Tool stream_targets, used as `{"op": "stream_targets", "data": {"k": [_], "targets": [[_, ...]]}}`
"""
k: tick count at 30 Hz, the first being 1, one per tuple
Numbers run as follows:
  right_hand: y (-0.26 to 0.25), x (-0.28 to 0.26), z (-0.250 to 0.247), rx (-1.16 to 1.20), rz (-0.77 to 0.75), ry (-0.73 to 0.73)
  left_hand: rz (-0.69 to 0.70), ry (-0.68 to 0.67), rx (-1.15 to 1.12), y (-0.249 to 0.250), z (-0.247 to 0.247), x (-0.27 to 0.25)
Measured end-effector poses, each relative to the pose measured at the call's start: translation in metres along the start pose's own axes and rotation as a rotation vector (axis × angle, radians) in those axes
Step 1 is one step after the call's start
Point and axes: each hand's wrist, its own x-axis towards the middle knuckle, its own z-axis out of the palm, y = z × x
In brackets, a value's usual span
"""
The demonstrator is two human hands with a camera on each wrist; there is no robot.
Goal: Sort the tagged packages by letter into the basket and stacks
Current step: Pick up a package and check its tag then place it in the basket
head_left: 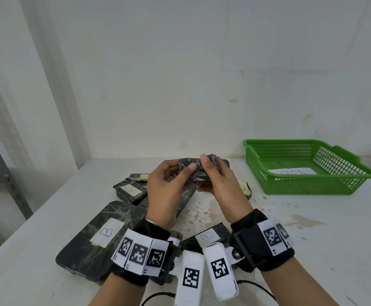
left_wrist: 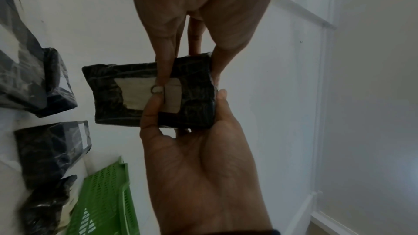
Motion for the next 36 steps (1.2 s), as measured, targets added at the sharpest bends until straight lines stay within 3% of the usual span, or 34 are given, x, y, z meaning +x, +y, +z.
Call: {"op": "stream_targets", "data": {"k": [19, 32, 36], "targets": [[0.002, -0.01, -0.013, -0.037, -0.032, -0.139, -0.095, -0.201, -0.024, 0.004, -0.021, 0.005], [0.003, -0.01, -0.022, -0.059, 0.006, -0.103, -0.065, -0.193, 0.048, 0.001, -0.011, -0.001], [-0.007, -0.012, -0.041, -0.224, 0.082, -0.247, -0.144, -0.128, -0.047, 0.008, -0.007, 0.002]]}}
